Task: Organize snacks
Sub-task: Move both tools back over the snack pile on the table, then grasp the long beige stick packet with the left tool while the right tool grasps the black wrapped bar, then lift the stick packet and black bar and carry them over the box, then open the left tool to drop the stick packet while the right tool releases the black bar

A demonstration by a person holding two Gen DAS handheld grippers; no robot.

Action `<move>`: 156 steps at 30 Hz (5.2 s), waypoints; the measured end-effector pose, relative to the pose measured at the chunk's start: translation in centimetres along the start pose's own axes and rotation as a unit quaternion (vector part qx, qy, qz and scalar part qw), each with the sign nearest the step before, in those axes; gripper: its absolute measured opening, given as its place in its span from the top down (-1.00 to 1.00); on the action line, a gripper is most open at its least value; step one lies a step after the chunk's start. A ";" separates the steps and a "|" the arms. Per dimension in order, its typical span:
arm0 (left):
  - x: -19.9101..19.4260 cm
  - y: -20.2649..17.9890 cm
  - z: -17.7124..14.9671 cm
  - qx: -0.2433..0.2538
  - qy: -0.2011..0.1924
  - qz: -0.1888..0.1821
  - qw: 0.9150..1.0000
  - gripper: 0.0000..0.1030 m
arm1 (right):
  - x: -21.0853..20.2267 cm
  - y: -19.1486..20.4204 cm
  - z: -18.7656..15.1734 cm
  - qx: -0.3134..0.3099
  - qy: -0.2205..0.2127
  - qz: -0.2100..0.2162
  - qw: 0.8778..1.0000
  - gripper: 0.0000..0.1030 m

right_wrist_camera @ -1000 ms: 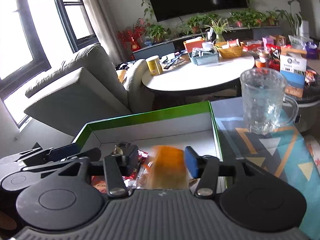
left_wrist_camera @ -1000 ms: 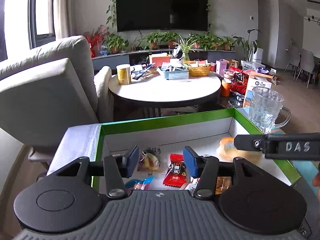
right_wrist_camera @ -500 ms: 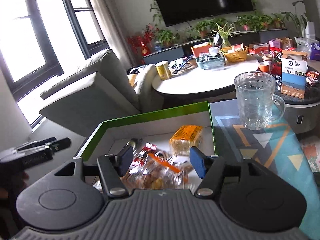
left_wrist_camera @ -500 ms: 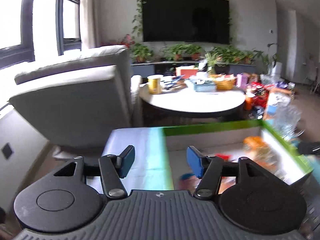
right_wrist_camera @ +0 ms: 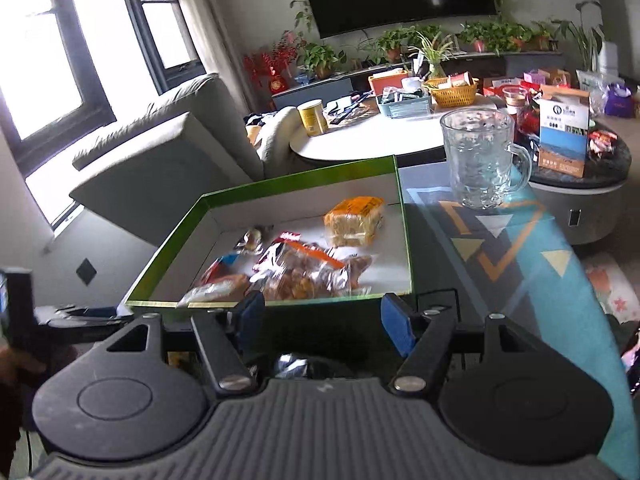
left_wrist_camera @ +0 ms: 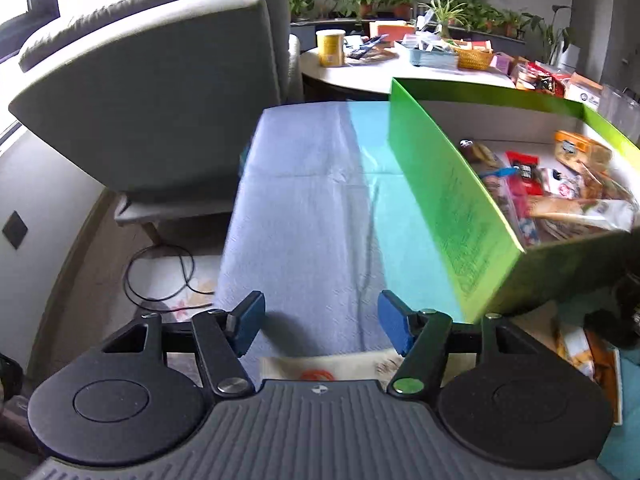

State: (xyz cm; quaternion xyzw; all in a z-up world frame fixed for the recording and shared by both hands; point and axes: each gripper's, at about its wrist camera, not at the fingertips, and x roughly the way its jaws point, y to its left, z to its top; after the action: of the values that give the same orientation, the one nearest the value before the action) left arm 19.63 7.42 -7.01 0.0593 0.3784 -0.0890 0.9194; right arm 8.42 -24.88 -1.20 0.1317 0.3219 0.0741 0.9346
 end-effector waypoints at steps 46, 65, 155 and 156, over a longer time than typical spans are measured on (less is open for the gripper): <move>-10.4 -9.5 -8.4 0.039 0.003 -0.101 0.994 0.46 | -3.1 6.2 -11.2 -0.117 0.132 0.008 0.984 0.58; -15.3 -8.5 -5.5 0.042 -0.076 -0.080 0.993 0.72 | -5.3 3.8 -6.3 -0.054 0.025 0.036 0.998 0.58; -9.8 -7.1 -2.4 -0.036 -0.068 -0.113 0.991 0.18 | 3.0 1.0 5.4 -0.005 -0.012 0.060 0.998 0.57; -10.0 -7.3 -2.9 -0.029 -0.067 -0.123 0.990 0.18 | 3.2 0.9 5.5 -0.005 -0.010 0.059 0.998 0.57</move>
State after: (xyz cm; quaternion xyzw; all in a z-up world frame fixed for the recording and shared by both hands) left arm 9.13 2.02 -2.28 -0.0207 0.3231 -0.1939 0.9261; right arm 14.32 -24.36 1.35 0.1466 0.3038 0.1291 0.9325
